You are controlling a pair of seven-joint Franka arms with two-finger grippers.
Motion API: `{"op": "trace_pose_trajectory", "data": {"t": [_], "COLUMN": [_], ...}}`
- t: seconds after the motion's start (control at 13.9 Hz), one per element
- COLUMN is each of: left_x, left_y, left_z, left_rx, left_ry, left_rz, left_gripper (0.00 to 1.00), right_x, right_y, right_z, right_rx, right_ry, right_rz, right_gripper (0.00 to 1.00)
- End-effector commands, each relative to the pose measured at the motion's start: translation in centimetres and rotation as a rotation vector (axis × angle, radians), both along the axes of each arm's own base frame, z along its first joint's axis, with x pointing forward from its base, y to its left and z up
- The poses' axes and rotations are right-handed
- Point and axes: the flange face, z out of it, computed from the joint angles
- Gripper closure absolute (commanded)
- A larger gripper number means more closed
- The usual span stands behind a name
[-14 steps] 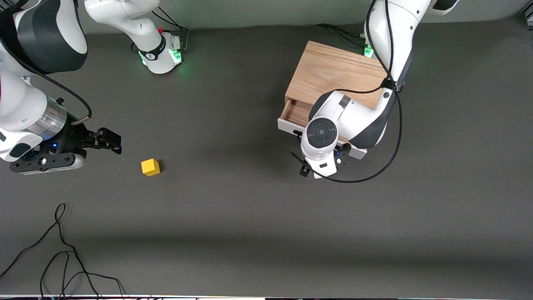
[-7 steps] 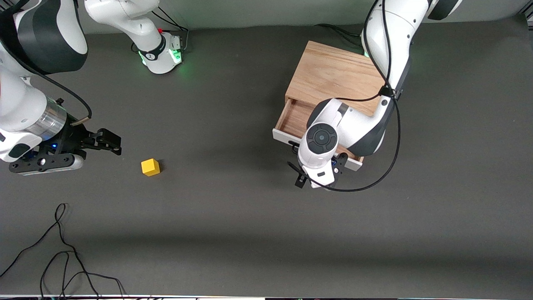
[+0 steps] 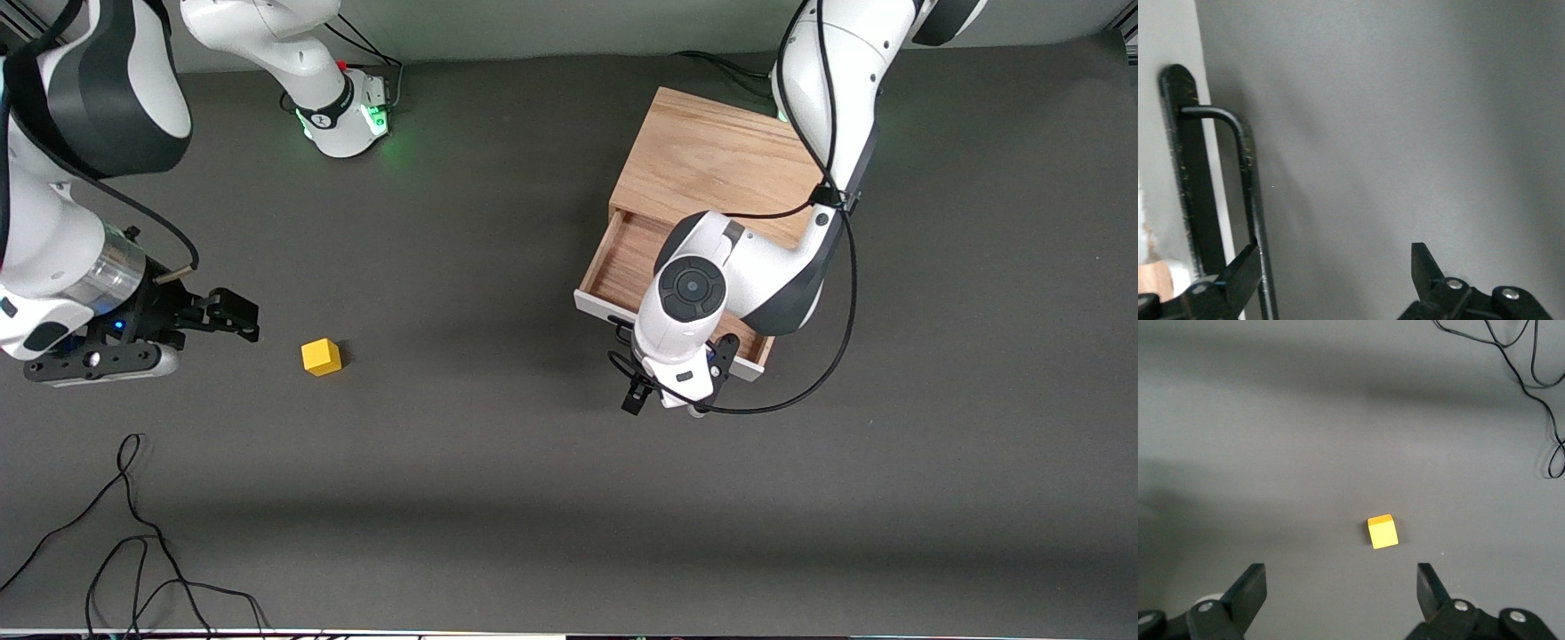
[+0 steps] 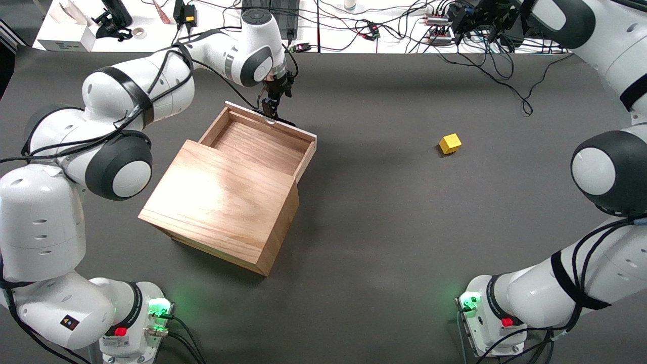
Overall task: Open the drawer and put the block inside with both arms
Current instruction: 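Pull the drawer handle outward with the left gripper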
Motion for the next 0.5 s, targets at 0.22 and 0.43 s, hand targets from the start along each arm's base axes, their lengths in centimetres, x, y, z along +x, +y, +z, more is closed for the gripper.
{"op": "trace_pose_trajectory", "data": {"t": [0.22, 0.43], "left_x": [3.8, 4.9], "left_y": [2.0, 7.4], "left_z": [6.9, 11.8], "left_rx": [-0.04, -0.002], "left_ry": [-0.116, -0.113], "left_rz": [0.038, -0.084], "left_gripper": [0.0, 0.0], "right_x": [-0.1, -0.1], "right_y": [-1.5, -2.8], "right_z": [-1.6, -1.3], "right_rx": [-0.008, -0.007], "right_ry": [0.058, 0.062], "right_rz": [-0.047, -0.093], "right_gripper": [0.0, 0.0]}}
